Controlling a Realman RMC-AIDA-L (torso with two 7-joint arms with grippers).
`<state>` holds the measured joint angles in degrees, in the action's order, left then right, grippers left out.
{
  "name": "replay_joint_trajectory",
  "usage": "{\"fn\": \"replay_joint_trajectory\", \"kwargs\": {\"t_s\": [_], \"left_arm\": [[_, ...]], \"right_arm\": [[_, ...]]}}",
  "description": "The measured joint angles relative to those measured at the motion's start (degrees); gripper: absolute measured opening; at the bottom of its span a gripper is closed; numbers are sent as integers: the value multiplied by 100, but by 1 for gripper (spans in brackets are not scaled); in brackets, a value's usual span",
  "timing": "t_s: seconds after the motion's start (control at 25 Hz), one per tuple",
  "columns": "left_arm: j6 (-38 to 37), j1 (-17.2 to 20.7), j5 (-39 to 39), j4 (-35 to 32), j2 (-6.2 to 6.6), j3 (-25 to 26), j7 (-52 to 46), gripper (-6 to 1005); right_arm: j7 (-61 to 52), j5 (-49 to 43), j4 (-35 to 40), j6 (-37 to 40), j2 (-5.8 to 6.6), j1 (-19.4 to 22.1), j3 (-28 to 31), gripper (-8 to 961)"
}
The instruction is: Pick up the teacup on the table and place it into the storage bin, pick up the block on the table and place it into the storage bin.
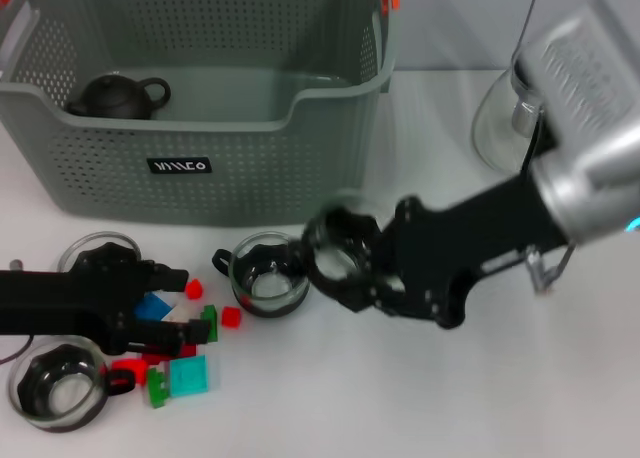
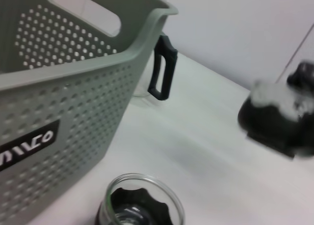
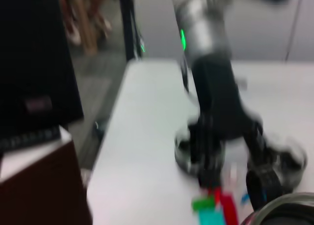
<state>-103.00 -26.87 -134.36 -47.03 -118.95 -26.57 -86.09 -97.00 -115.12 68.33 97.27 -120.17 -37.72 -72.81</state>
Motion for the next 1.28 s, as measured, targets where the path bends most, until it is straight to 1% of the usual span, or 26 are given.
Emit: {"fn": "replay_joint_trajectory", "kwargs": {"t_s": [0.12, 0.24, 0.4, 0.52, 0.68, 0.8, 0.92, 1.08, 1.28], "left_arm": [[35, -22, 0, 32, -39, -145, 100, 890], [93, -36, 2, 63, -70, -255, 186, 889], [109, -51, 3, 86, -76, -317, 261, 889], [99, -51, 11, 88, -76, -339, 368, 889], [55, -64, 50, 100, -87, -340, 586, 889], [51, -91, 33, 114, -91, -344, 687, 889], [41, -99, 31, 116, -98, -353, 791, 889], [34, -110, 16, 124, -109, -357, 892, 889], [-4, -145, 55, 124, -114, -358, 904, 889]], "right_arm": [[-152, 249, 47, 376, 5, -265, 494, 68], [-289, 457, 11, 572, 3, -560, 864, 67], [-587, 686, -129, 447, 1, -952, 1056, 68], [-801, 693, -353, 78, 5, -1315, 1099, 68], [-1068, 339, -986, -793, 7, -1927, 1073, 68], [-1219, -89, -1609, -1663, -12, -2419, 1035, 67], [-1363, -389, -2246, -2641, -27, -2845, 848, 67], [-1551, -650, -2963, -3855, -37, -3218, 452, 67], [-1590, -724, -3718, -5127, -75, -3539, -188, 67]]}}
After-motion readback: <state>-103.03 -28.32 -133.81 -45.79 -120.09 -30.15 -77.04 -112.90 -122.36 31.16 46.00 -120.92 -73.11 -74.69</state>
